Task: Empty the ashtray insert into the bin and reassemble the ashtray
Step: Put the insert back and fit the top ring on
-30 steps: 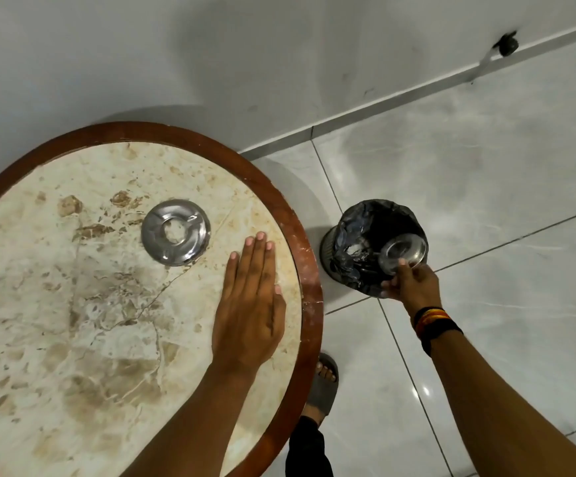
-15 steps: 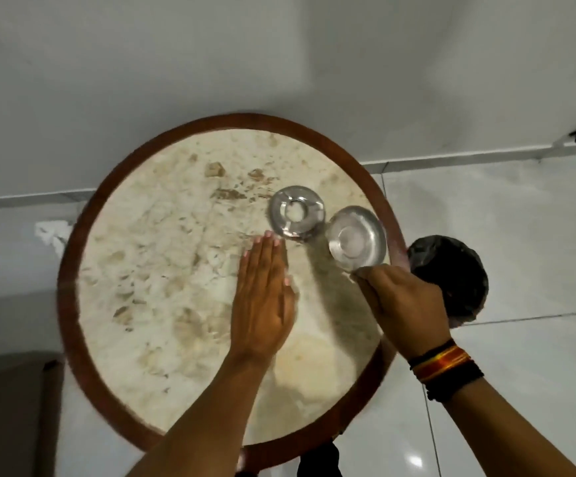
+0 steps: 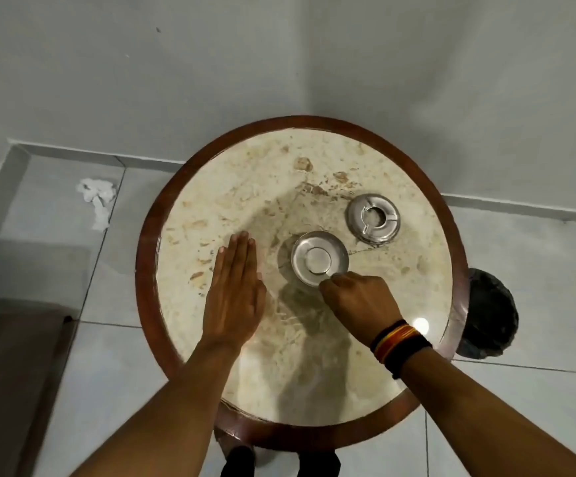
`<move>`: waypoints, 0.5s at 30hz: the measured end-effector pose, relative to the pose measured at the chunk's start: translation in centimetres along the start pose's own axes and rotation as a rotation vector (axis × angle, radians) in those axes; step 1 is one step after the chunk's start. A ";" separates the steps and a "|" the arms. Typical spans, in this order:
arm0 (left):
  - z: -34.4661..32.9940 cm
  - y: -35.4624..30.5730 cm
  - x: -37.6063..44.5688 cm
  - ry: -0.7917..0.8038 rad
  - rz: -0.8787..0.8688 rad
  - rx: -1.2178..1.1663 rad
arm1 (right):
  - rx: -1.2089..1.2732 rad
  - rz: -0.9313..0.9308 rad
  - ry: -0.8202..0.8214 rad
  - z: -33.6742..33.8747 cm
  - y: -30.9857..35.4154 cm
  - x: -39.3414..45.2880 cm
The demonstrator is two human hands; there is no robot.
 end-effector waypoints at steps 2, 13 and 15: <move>-0.5 0.6 -0.5 0.014 0.012 0.008 | -0.022 -0.014 0.021 -0.4 0.4 0.3; -1.3 1.4 -0.8 -0.024 0.019 -0.033 | 0.285 -0.557 -0.114 0.6 -5.4 2.7; -1.2 1.3 -0.8 -0.023 0.017 -0.032 | 0.352 -0.779 -0.029 0.0 -8.3 4.6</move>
Point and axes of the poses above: each hand's wrist, its own x-axis towards the middle knuckle, its own z-axis out of the back of the hand, y = z × x, the point moved 2 cm from there along x, towards the middle knuckle, and after that the axes turned 9 degrees about -z, right-handed, at the moved point
